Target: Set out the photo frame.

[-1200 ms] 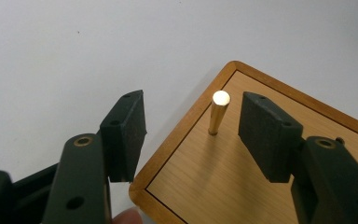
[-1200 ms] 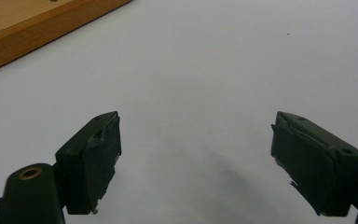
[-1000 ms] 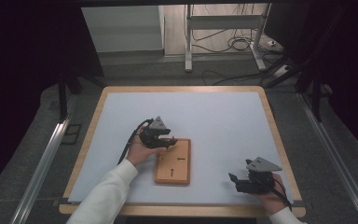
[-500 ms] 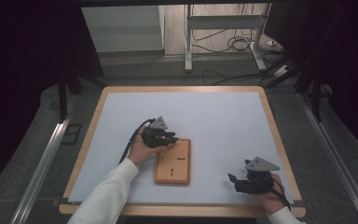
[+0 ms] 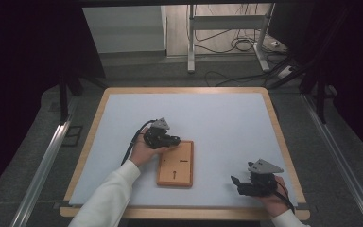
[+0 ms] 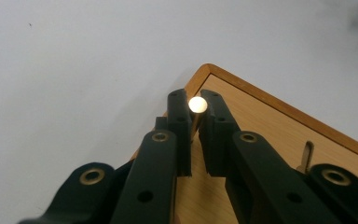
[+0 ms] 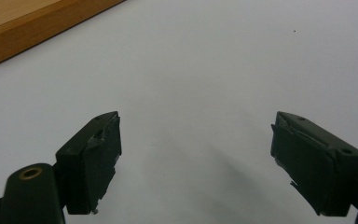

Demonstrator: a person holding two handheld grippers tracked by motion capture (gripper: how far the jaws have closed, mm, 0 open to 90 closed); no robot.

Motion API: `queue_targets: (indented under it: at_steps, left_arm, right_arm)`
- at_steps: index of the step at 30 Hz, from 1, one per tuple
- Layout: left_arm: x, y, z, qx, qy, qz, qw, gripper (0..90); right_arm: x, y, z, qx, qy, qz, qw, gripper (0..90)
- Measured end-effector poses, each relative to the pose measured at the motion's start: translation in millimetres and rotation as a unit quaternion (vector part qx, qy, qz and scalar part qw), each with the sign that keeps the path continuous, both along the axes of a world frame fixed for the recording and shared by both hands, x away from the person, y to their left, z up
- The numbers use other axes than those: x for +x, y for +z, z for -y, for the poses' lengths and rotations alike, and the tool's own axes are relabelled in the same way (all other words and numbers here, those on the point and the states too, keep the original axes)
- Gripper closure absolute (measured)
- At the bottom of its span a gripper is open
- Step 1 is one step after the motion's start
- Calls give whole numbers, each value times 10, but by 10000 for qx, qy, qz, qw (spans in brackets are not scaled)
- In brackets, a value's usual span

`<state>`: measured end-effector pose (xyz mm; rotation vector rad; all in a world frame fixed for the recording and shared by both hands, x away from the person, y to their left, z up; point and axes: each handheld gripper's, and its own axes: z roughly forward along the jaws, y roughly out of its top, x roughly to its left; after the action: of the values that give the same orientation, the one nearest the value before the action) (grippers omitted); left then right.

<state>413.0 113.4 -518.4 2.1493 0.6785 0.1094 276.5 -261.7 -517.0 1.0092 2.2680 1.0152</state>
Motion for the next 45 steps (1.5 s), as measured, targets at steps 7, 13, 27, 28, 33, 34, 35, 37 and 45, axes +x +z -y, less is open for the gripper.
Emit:
queue_targets:
  at_steps: [7,13,27,28,33,34,35,37,45]
  left_arm:
    - [50,19,-3,-52,1,-343,9994,826]
    - [92,29,-9,-74,2,-498,9987,825]
    - [192,14,-51,-246,-19,-785,9966,826]
    - [196,15,-51,-250,-7,-814,9964,825]
    - [213,10,-60,-304,-16,-888,9956,824]
    - [213,10,-60,-304,-16,-888,9956,823]
    - [213,10,-60,-300,-17,-893,9955,823]
    - [214,10,-61,-305,-20,-904,9954,821]
    - [222,2,-68,-340,-29,-925,9951,818]
  right_arm:
    - [-41,15,-96,-89,191,149,9997,164]
    - [-146,74,-360,-260,630,353,9971,141]
    - [-316,110,-1186,-931,1456,769,9820,85]
    - [-306,97,-1291,-1020,1523,801,9798,85]
    - [-281,3,-1525,-1350,1629,888,9733,86]
    - [-281,3,-1525,-1350,1629,888,9733,86]
    - [-274,-19,-1569,-1423,1622,931,9720,86]
    - [-243,-67,-1681,-1542,1594,993,9700,87]
    - [-158,-132,-1824,-1781,1543,1225,9641,92]
